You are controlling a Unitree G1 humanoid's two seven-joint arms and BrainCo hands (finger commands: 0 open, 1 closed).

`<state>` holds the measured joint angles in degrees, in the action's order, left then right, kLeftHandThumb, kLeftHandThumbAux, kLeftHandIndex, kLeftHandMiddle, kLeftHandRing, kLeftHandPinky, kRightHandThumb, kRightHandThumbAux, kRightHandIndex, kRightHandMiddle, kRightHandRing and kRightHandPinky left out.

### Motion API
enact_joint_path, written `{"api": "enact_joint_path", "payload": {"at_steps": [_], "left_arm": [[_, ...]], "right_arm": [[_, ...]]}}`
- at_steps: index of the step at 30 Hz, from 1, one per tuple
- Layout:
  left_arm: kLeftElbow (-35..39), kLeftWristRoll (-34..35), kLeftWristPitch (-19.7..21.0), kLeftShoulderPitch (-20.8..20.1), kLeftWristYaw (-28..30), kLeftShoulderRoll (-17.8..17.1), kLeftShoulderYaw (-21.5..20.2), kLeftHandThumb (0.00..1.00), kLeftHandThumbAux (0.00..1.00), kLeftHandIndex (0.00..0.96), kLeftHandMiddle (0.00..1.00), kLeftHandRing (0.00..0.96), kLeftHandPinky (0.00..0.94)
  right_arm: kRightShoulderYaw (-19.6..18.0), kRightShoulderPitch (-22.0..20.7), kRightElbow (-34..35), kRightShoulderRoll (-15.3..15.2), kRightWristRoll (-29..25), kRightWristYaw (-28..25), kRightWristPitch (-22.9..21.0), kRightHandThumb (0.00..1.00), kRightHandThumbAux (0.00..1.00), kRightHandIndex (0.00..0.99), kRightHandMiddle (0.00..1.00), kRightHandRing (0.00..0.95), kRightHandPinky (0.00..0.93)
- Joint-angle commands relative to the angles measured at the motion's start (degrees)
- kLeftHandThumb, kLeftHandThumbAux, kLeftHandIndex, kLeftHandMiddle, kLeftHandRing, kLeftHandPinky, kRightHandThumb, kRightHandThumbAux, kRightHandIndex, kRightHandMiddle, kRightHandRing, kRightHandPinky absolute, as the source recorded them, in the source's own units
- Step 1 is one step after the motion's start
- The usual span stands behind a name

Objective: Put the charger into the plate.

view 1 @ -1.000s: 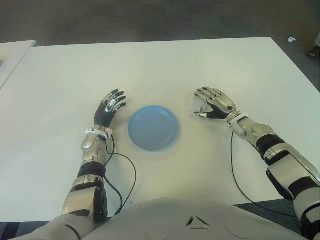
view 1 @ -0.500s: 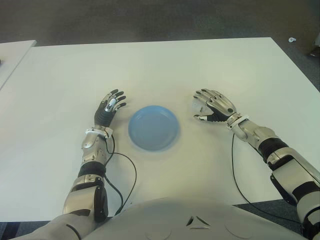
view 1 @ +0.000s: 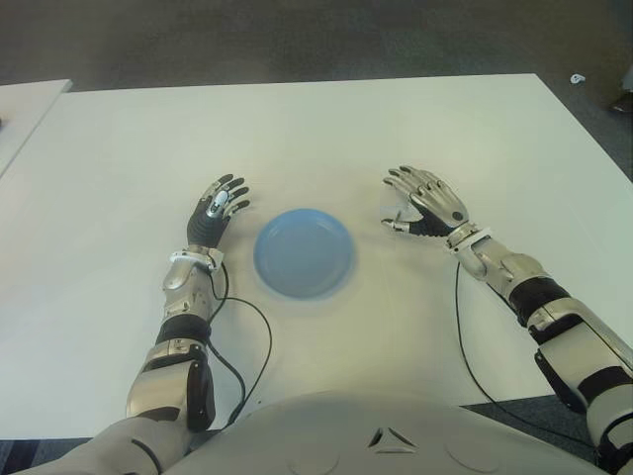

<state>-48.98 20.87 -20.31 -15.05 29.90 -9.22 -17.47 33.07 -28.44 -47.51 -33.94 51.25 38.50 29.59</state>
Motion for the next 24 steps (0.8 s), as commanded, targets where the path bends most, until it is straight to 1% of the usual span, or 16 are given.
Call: {"api": "enact_joint_path", "payload": {"at_steps": [1, 7, 13, 17, 24], "left_arm": [[-3.6, -0.81, 2.09, 1.59, 0.29, 0.31, 0.25, 0.008, 0.53, 0.181, 0.204, 0.226, 0.257], [-4.47, -0.72, 1.58, 1.16, 0.65, 0.27, 0.16, 0.01, 0.528, 0.184, 0.212, 0.232, 0.27], [-4.93, -0.58, 1.87, 0.84, 0.67, 0.29, 0.01, 0.015, 0.534, 0.19, 0.225, 0.245, 0.278], [-5.21, -0.83, 1.83, 0.64, 0.37, 0.21, 0.08, 0.018, 0.534, 0.19, 0.226, 0.247, 0.278], [-5.51, -0.66, 1.98, 0.35, 0.45, 0.23, -0.04, 0.025, 0.534, 0.19, 0.228, 0.251, 0.285]], "right_arm": [[-1.36, 1.43, 1.44, 0.89, -1.86, -1.96, 0.4, 0.261, 0.114, 0.0, 0.0, 0.0, 0.0], [-2.77, 1.78, 4.13, 0.92, -2.97, -5.71, -0.65, 0.266, 0.112, 0.0, 0.0, 0.0, 0.0], [-3.93, 2.05, 6.0, 0.93, -3.11, -8.32, -1.54, 0.272, 0.114, 0.0, 0.0, 0.0, 0.0], [-4.34, 1.9, 6.39, 1.12, -2.75, -9.46, -2.56, 0.275, 0.113, 0.0, 0.0, 0.0, 0.0], [-5.26, 0.84, 5.48, 2.16, -3.41, -13.26, -5.01, 0.281, 0.112, 0.0, 0.0, 0.0, 0.0]]}}
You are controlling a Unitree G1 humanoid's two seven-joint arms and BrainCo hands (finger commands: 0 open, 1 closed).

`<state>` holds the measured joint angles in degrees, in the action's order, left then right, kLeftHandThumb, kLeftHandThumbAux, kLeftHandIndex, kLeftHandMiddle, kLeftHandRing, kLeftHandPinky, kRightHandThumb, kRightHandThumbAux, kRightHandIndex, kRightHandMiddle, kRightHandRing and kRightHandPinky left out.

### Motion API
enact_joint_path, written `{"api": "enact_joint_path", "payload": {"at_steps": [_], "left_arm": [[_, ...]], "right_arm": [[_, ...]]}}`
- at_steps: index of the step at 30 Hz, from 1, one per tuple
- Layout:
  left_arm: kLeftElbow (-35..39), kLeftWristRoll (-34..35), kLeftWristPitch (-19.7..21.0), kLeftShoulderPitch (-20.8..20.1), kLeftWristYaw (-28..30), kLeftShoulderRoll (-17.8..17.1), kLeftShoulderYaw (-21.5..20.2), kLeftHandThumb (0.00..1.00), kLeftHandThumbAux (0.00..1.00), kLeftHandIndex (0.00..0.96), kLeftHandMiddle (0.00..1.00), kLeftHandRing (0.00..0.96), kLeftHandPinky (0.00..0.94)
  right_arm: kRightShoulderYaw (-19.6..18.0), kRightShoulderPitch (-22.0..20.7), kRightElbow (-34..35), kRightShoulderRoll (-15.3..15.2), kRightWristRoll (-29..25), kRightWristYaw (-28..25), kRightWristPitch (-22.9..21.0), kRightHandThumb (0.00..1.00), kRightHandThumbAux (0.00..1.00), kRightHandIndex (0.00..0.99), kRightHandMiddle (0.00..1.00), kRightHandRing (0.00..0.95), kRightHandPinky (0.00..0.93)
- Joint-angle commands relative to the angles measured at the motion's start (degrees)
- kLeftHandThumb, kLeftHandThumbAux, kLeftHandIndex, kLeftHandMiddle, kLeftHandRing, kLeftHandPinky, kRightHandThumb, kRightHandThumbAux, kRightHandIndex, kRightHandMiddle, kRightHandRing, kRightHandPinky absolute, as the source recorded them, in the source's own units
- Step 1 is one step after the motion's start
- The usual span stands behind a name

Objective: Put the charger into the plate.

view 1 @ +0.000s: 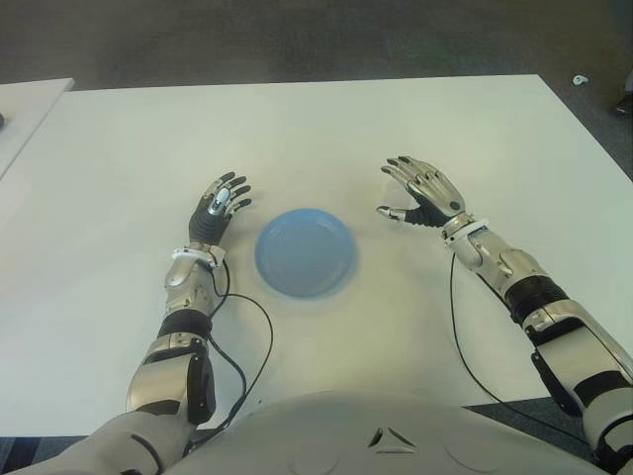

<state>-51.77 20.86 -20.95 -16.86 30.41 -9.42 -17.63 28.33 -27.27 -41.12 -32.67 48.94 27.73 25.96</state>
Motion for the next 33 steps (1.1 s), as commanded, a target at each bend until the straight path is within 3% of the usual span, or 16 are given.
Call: {"api": "enact_joint_path", "payload": {"at_steps": [1, 12, 21, 33], "left_arm": [[-2.73, -0.65, 2.66, 2.14, -0.13, 0.44, 0.1, 0.027, 0.534, 0.19, 0.228, 0.252, 0.285], [-2.25, -0.64, 2.6, 2.37, -0.29, 0.57, 0.07, 0.028, 0.537, 0.194, 0.23, 0.251, 0.282], [-1.96, -0.69, 2.4, 2.64, -0.33, 0.66, 0.01, 0.027, 0.532, 0.199, 0.234, 0.253, 0.281], [-1.22, -0.89, 2.12, 3.28, -0.45, 0.57, 0.15, 0.022, 0.532, 0.194, 0.232, 0.25, 0.281]], "right_arm": [[-0.68, -0.38, -1.08, 1.05, -1.32, -2.99, -1.6, 0.284, 0.115, 0.0, 0.0, 0.0, 0.0], [-1.47, -2.08, -4.44, 2.79, -2.65, -6.31, -4.03, 0.31, 0.133, 0.0, 0.0, 0.0, 0.0], [-0.28, -5.93, -13.5, 5.3, -2.2, -7.28, -6.26, 0.34, 0.143, 0.0, 0.0, 0.0, 0.0], [1.31, -8.71, -20.36, 6.71, -2.19, -8.63, -7.92, 0.385, 0.145, 0.0, 0.0, 0.0, 0.0]]}}
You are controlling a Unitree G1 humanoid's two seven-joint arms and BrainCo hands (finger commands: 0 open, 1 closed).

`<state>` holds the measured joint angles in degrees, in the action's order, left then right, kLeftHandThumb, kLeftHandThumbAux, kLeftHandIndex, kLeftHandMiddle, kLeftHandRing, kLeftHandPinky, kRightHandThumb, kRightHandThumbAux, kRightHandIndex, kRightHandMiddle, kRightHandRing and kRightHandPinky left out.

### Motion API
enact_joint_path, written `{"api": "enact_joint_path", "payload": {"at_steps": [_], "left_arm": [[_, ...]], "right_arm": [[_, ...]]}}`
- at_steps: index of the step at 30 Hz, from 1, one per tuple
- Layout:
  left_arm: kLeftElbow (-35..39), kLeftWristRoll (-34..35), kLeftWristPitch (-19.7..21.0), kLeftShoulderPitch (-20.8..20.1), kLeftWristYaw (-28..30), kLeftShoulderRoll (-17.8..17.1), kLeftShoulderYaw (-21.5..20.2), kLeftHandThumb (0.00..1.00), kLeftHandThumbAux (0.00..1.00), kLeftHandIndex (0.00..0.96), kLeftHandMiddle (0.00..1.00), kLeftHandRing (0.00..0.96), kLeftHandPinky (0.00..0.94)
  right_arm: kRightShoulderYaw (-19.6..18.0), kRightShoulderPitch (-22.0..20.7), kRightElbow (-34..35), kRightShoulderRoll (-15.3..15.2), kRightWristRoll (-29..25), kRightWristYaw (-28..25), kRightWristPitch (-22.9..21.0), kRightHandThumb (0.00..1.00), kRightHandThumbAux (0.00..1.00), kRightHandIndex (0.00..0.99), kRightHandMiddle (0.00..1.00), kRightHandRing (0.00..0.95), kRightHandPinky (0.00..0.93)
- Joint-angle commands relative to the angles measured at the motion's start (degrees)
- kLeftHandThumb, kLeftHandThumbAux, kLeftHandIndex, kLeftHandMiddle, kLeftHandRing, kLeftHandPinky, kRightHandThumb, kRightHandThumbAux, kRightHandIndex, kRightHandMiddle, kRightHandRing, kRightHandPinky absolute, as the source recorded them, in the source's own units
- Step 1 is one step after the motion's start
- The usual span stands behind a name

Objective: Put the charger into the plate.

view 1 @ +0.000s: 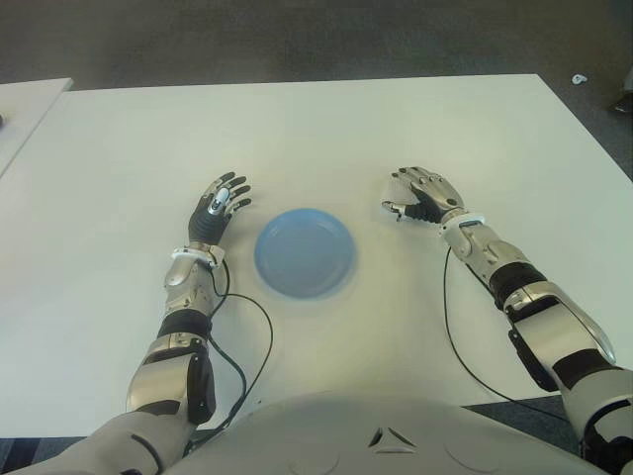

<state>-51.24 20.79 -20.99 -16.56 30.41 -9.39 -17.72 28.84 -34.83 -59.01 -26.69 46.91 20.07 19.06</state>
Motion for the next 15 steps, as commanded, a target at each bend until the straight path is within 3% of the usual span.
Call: {"api": "enact_joint_path", "payload": {"at_steps": [1, 15], "left_arm": [[-1.7, -0.81, 2.18, 3.03, -0.44, 0.54, 0.25, 0.022, 0.532, 0.193, 0.232, 0.25, 0.282], [-1.12, -1.03, 2.43, 3.42, -0.98, 0.56, 0.37, 0.014, 0.535, 0.193, 0.233, 0.253, 0.281]], "right_arm": [[0.9, -1.34, -2.99, 0.83, -0.17, -1.05, -1.12, 0.39, 0.144, 0.0, 0.0, 0.0, 0.0], [1.5, -2.01, -5.9, 1.56, -0.92, -1.76, -2.36, 0.425, 0.144, 0.0, 0.0, 0.0, 0.0]]}}
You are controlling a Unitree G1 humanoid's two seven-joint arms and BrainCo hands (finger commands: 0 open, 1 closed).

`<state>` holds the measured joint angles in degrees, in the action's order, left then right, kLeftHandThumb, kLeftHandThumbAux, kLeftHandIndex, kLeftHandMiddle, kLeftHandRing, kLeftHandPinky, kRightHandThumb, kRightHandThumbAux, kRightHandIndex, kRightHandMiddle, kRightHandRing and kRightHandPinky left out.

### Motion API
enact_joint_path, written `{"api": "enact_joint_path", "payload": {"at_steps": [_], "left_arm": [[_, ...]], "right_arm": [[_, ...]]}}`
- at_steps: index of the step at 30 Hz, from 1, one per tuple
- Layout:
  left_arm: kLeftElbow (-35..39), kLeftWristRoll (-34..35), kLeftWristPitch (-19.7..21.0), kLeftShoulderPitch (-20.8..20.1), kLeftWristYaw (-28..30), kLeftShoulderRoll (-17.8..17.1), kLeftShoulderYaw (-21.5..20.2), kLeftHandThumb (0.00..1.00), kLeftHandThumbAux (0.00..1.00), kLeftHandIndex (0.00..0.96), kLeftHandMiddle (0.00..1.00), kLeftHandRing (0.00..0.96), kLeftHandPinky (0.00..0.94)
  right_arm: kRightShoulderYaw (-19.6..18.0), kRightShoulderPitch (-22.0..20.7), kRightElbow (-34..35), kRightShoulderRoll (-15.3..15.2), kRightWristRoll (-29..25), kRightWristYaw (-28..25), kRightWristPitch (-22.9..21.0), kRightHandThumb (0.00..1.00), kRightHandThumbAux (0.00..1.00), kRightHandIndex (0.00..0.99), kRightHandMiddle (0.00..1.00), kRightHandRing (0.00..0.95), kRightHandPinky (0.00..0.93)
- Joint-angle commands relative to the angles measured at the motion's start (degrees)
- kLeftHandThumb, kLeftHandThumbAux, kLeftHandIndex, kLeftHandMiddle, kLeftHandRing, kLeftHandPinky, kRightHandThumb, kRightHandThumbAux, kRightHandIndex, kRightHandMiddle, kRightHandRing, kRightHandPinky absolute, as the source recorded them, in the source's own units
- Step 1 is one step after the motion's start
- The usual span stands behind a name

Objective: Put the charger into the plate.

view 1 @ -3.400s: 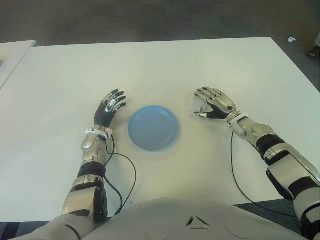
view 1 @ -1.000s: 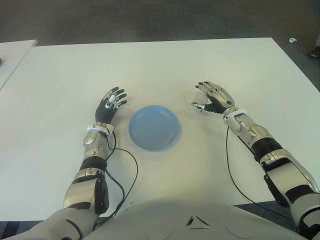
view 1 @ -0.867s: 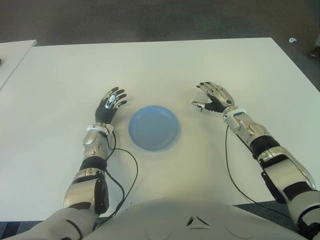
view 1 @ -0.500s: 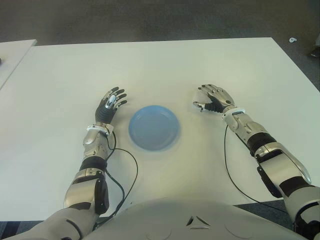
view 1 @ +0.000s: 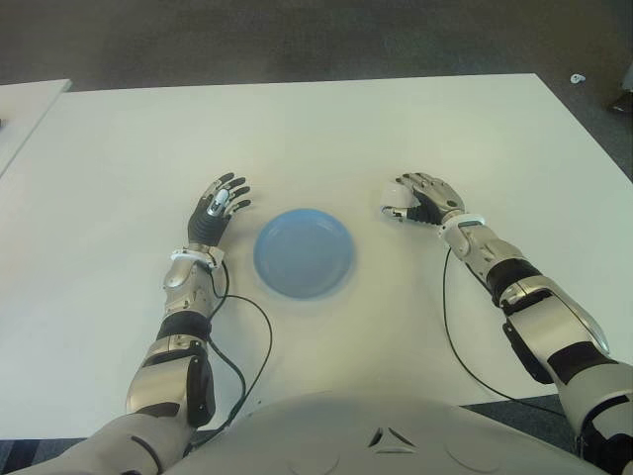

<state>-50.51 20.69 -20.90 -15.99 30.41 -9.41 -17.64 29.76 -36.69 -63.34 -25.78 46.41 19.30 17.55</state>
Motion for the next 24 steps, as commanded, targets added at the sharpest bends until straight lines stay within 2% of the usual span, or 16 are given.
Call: {"api": "enact_joint_path", "payload": {"at_steps": [1, 13, 24], "left_arm": [[-1.83, -0.93, 2.38, 2.86, -0.98, 0.59, 0.27, 0.013, 0.536, 0.194, 0.234, 0.253, 0.281], [-0.67, -0.93, 2.73, 3.31, -1.09, 0.81, 0.27, 0.013, 0.527, 0.198, 0.244, 0.26, 0.287], [-0.34, -0.79, 3.05, 3.43, -0.66, 0.74, 0.28, 0.013, 0.515, 0.197, 0.244, 0.259, 0.284]], "right_arm": [[0.63, -0.18, -1.67, 0.67, -0.44, -0.96, -0.88, 0.425, 0.144, 0.0, 0.0, 0.0, 0.0], [1.77, -0.27, -2.8, 0.45, -0.39, -0.72, -0.68, 0.425, 0.148, 0.0, 0.0, 0.0, 0.0], [3.99, -0.47, -3.58, 0.12, 0.87, 0.85, -0.4, 0.382, 0.138, 0.0, 0.0, 0.0, 0.0]]}}
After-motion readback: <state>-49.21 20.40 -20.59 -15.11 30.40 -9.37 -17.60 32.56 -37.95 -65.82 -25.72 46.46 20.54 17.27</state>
